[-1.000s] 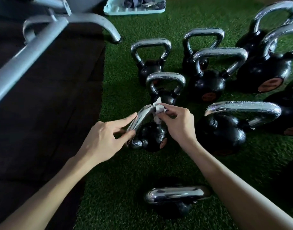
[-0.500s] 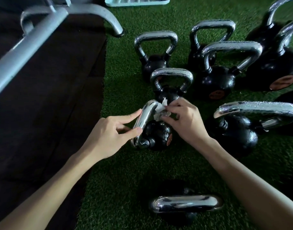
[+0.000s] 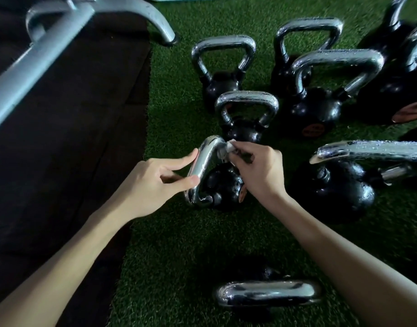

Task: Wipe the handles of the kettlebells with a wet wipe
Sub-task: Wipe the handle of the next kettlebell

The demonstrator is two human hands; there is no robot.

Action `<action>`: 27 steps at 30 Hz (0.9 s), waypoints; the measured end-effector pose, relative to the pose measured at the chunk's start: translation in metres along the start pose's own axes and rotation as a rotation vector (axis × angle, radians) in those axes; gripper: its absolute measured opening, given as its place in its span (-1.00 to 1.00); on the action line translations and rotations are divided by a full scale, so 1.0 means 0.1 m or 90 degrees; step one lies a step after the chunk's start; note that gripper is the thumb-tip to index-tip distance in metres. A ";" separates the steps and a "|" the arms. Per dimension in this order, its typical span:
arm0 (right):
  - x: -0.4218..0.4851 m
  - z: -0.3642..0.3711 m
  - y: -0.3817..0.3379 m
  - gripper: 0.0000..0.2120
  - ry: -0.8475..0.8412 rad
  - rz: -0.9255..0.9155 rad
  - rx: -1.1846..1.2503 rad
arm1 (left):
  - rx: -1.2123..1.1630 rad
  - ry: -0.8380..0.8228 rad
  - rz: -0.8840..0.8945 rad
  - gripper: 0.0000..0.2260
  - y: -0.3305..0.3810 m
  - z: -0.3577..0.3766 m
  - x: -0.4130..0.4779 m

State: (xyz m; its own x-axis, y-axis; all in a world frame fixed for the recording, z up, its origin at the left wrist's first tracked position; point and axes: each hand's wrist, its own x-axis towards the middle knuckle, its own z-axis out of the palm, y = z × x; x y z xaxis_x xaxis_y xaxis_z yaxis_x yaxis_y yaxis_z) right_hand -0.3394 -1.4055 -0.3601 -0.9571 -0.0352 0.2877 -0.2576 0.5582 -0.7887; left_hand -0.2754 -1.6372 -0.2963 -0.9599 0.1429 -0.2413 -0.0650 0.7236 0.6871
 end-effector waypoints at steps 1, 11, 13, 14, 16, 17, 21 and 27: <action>0.05 0.00 -0.05 -0.71 0.009 -0.009 0.015 | 0.007 -0.022 -0.001 -0.49 0.00 -0.03 0.02; 0.16 0.05 -0.09 -0.73 0.009 -0.005 0.062 | 0.009 -0.090 0.022 -0.32 -0.03 -0.15 0.09; 0.08 0.03 -0.19 -0.74 -0.006 -0.037 0.054 | 0.003 -0.079 0.021 -0.33 -0.03 -0.15 0.09; 0.03 0.01 -0.23 -0.75 -0.020 -0.052 0.053 | 0.001 -0.073 0.021 -0.33 -0.04 -0.14 0.08; -0.04 -0.02 -0.30 -0.75 -0.052 -0.069 0.058 | -0.004 -0.061 0.017 -0.32 -0.06 -0.13 0.07; -0.05 -0.03 -0.32 -0.75 -0.055 -0.075 0.056 | -0.009 -0.057 0.016 -0.32 -0.07 -0.13 0.06; 0.07 -0.03 -0.33 -0.79 -0.014 -0.025 0.069 | 0.002 -0.049 0.021 -0.34 -0.10 -0.13 0.05; -0.23 0.00 -0.43 -0.85 -0.161 -0.049 0.104 | -0.004 -0.019 0.021 -0.32 -0.16 -0.13 0.07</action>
State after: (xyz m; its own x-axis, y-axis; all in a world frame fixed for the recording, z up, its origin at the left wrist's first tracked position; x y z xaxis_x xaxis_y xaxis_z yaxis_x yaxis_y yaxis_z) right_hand -0.3067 -1.4285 -0.3330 -0.9316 -0.2880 0.2218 -0.3285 0.4060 -0.8528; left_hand -0.2840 -1.6565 -0.3005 -0.9529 0.1872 -0.2388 -0.0350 0.7139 0.6994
